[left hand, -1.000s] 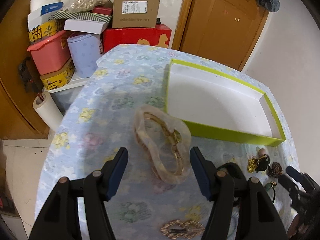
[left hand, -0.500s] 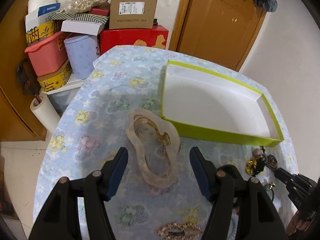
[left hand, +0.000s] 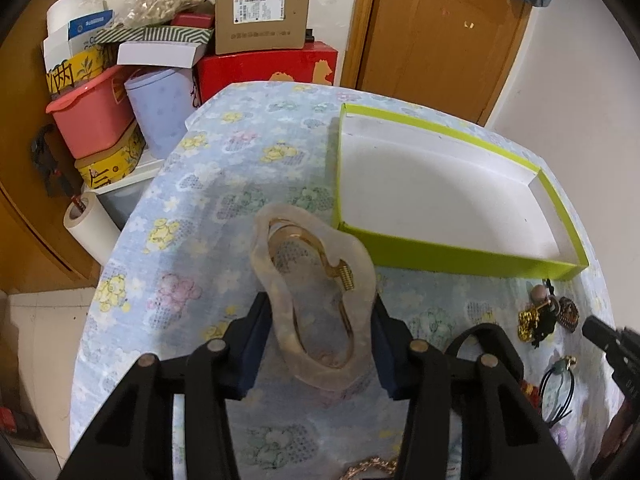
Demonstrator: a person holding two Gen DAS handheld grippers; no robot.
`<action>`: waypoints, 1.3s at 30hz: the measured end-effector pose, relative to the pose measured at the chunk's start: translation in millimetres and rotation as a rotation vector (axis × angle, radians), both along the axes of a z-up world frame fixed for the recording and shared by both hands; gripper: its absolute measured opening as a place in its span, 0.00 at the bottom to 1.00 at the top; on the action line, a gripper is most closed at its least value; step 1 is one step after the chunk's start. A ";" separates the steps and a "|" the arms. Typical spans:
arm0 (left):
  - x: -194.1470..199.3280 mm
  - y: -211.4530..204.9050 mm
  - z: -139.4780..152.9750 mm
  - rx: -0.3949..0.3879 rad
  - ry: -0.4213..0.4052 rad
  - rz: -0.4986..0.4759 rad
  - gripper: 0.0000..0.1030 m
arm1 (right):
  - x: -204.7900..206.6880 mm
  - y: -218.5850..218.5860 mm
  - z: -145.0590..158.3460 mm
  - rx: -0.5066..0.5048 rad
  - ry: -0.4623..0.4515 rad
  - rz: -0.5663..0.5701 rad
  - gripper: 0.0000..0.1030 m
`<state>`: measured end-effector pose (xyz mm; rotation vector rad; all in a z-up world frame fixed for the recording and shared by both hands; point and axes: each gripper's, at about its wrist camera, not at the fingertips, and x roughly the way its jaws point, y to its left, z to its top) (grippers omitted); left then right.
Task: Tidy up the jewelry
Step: 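Close the left gripper on the claw clip while the right gripper grasps the bead necklace, then carry both items over the green tray and open both grippers to drop them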
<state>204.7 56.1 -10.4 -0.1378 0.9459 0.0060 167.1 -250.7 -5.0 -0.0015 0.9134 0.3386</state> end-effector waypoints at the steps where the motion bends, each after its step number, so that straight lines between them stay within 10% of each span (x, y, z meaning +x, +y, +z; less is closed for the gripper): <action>1: -1.3 0.0 0.4 0.002 -0.002 -0.005 0.47 | 1.1 1.6 0.3 -0.006 0.000 0.017 0.21; 4: -5.3 -0.2 3.2 0.005 -0.010 -0.023 0.47 | 3.3 8.2 1.7 -0.021 -0.023 0.076 0.51; 13: -13.5 -2.6 14.2 0.004 -0.033 -0.069 0.47 | 29.8 14.6 -19.3 -0.108 0.003 0.160 0.51; 20: -23.8 -5.5 22.9 -0.004 -0.057 -0.095 0.47 | 28.4 15.3 -19.0 -0.100 0.009 0.148 0.15; 39: -54.6 -21.0 63.7 -0.036 -0.130 -0.175 0.47 | -12.2 12.7 35.8 -0.013 -0.100 0.103 0.12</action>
